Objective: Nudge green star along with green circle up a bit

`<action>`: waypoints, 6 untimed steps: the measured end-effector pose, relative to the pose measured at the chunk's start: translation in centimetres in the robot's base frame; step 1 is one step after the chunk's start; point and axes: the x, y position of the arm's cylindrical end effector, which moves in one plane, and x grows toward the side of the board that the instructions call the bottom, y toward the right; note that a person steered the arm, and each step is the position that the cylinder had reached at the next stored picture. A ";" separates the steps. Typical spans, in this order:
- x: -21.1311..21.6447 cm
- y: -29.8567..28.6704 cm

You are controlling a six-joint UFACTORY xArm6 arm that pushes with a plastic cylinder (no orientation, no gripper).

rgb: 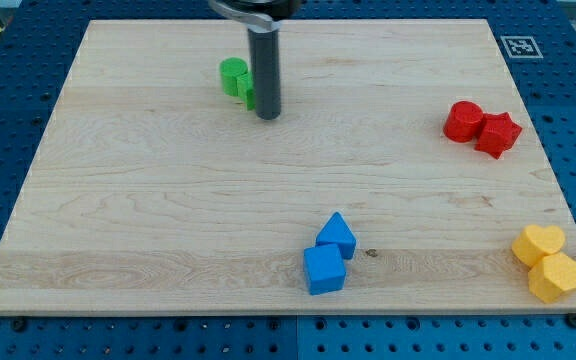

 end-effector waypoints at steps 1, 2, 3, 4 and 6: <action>0.0 1.4; -0.2 3.0; -1.2 2.6; -2.3 1.8; -5.6 0.3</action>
